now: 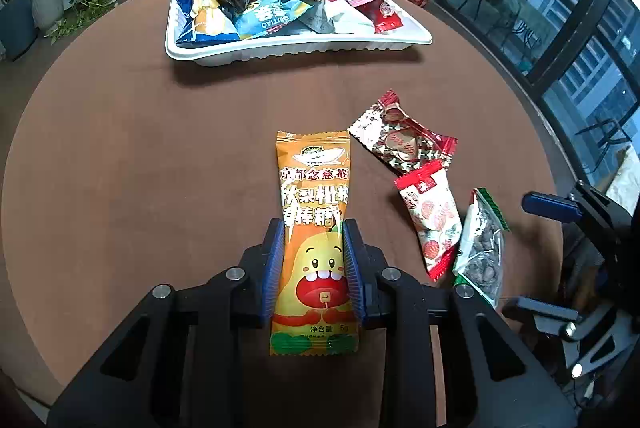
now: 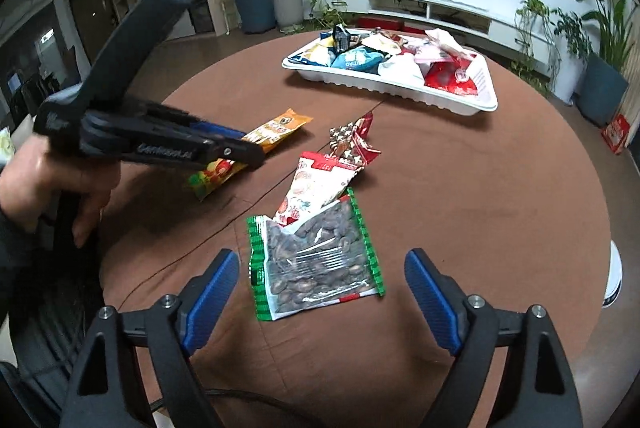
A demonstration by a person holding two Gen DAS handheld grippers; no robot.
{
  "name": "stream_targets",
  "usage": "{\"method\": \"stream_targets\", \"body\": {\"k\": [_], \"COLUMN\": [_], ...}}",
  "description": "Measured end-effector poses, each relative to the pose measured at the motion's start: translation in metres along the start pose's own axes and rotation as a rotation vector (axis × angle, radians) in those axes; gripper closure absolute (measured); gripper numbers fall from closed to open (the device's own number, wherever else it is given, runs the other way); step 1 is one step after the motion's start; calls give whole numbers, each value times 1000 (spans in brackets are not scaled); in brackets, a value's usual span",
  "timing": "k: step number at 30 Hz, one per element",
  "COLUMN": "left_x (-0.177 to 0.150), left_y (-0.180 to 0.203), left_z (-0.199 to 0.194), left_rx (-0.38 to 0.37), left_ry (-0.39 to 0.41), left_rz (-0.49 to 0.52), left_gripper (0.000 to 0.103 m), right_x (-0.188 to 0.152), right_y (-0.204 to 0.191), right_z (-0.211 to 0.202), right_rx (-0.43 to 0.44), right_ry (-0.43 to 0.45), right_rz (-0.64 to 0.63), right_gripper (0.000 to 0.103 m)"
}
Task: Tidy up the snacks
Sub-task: 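Grasp the orange snack bar with the left tool while the right tool grasps the nut bag, then carry the orange bar and nut bag into the white tray with both tools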
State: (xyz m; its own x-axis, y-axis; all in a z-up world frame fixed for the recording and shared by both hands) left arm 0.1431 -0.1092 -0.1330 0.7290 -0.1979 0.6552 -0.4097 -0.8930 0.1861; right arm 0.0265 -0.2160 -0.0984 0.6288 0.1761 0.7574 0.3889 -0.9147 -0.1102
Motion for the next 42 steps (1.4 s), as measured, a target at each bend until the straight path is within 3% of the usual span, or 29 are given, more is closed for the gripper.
{"method": "stream_targets", "body": {"k": [18,20,23,26,36,42], "left_x": [-7,-7,-7,-7,-7,-7], "left_y": [4,4,4,4,3,3], "left_z": [-10,-11,-11,-11,-12,-12], "left_rx": [-32,-33,-32,-33,-39,-42], "left_ry": [29,31,33,36,43,47], "left_rz": [-7,-7,-3,-3,-15,-22], "left_gripper": [76,76,76,76,76,76], "right_x": [-2,-7,-8,-9,-8,-6], "right_y": [-10,-9,-9,-12,-15,-17], "right_z": [29,35,35,34,29,25], "right_rx": [-18,-25,-23,-4,39,75], "right_ry": [-52,-83,-85,-84,-86,-79], "right_rz": [-135,-144,-152,-155,-126,-97], "right_gripper": [16,24,26,37,59,65]}}
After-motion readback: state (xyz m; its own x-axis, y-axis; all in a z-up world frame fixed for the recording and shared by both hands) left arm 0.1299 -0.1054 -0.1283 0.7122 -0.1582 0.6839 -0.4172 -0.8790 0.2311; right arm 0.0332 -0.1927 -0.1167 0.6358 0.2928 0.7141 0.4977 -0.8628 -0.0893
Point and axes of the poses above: each gripper's, at about its wrist camera, not at the fingertips, and z roughly the way its jaws point, y to its right, x to its top, the point moved 7 cm from there along z, roughly the way its jaws point, and after that the axes turned 12 degrees about y, right-handed, at the moved point
